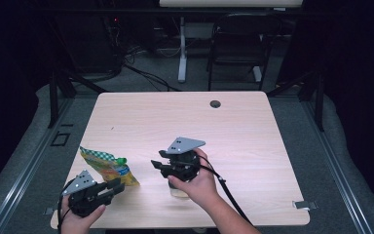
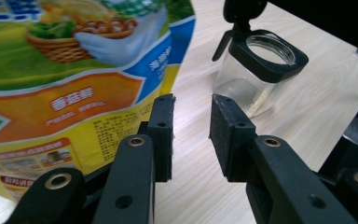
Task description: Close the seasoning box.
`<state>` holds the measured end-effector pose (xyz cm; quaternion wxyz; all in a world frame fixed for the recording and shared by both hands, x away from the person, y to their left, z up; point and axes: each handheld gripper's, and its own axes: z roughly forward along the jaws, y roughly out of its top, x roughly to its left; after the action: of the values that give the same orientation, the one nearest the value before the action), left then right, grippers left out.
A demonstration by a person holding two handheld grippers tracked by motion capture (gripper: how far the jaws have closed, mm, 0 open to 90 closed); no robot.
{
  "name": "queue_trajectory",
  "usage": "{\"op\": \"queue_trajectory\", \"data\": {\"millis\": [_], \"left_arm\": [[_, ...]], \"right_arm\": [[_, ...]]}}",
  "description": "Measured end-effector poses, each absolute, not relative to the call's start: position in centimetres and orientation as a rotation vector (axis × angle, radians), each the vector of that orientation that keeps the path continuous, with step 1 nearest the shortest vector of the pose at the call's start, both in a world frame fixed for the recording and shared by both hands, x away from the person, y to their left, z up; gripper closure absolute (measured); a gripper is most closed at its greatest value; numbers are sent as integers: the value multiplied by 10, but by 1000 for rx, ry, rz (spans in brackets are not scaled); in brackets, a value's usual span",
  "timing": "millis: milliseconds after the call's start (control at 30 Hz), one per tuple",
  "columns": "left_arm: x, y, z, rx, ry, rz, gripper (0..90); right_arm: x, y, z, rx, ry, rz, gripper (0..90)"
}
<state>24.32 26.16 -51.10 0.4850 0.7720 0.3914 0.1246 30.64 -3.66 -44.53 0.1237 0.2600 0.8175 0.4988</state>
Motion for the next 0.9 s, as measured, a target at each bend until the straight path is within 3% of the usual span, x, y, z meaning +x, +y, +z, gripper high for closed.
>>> {"op": "queue_trajectory", "data": {"millis": [300, 900], "left_arm": [[246, 269, -515, 1863, 967, 286, 701], [247, 273, -516, 1881, 990, 344, 700]], "right_arm": [[310, 1, -448, 667, 2436, 1518, 547], [314, 53, -460, 584, 2494, 1509, 567]]}}
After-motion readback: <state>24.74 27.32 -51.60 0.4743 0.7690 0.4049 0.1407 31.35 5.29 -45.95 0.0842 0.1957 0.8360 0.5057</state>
